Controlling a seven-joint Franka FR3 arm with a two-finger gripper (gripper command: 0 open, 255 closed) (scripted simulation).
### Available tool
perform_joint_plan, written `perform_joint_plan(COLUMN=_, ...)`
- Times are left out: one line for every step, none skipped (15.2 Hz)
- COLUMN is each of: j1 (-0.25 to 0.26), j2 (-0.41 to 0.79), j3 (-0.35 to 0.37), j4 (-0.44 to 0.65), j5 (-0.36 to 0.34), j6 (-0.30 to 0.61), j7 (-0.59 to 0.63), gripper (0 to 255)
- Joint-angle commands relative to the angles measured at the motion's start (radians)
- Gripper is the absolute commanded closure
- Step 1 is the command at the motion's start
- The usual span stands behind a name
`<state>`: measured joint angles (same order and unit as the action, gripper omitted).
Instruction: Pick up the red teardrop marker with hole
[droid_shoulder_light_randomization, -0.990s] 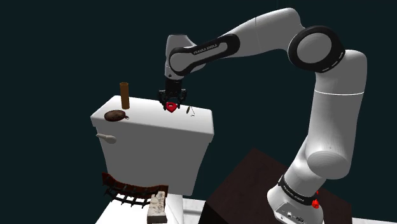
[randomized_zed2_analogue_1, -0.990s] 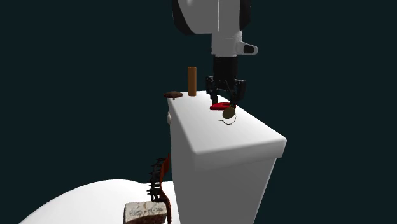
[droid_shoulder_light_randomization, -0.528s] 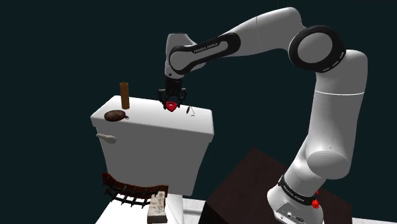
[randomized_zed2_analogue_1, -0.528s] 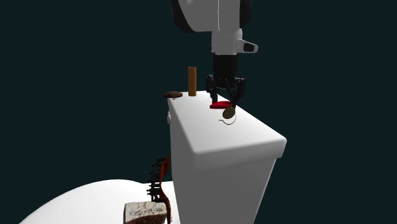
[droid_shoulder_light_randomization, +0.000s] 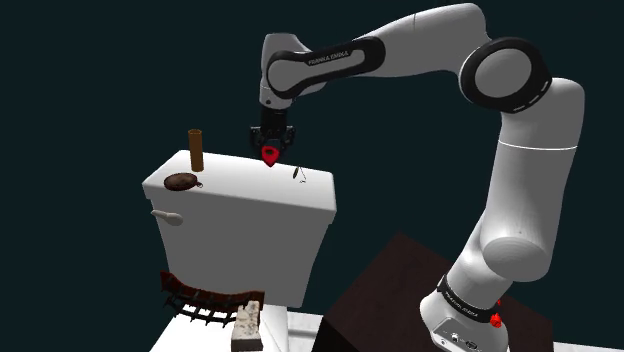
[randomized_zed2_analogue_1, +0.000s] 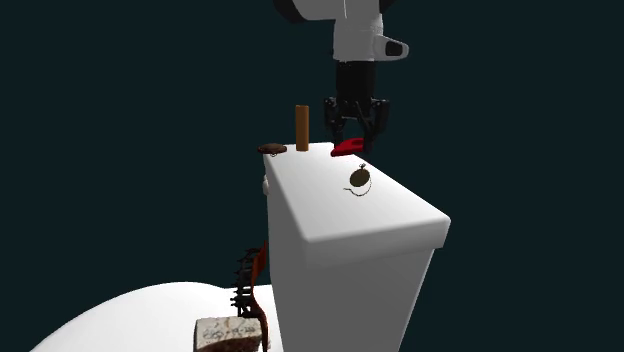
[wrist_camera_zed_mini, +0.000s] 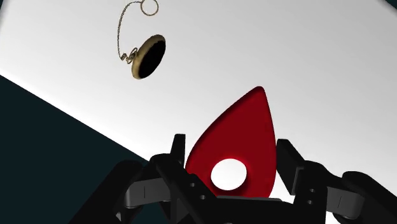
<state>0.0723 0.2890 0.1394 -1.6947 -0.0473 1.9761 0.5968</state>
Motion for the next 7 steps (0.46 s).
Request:
perform_joint_plan(j1=0.0, j2=-0.009, j3=0.001, j4=0.014, j5=0.001, j6=-0.023, j7=0.0, gripper=255)
perform_joint_plan(j1=0.0, j2=-0.011, j3=0.001, j4=0.024, j5=0.002, j6=-0.035, j7=-0.001, gripper=255)
perform_joint_plan(j1=0.0, j2=-0.014, j3=0.001, j4=0.033, j5=0.003, j6=-0.048, j7=-0.001, gripper=255)
perform_joint_plan(j1=0.0, j2=-0.017, j3=0.001, j4=0.043, j5=0.003, j6=-0.06, j7=-0.002, gripper=255)
perform_joint_plan(j1=0.0, j2=-0.019, j3=0.002, j4=0.054, j5=0.004, j6=-0.073, j7=-0.002, gripper=255)
perform_joint_plan(j1=0.0, j2=-0.02, j3=0.002, j4=0.055, j5=0.004, j6=-0.075, j7=-0.002, gripper=255)
perform_joint_plan(j1=0.0, j2=-0.019, j3=0.002, j4=0.055, j5=0.004, j6=-0.075, j7=-0.002, gripper=255)
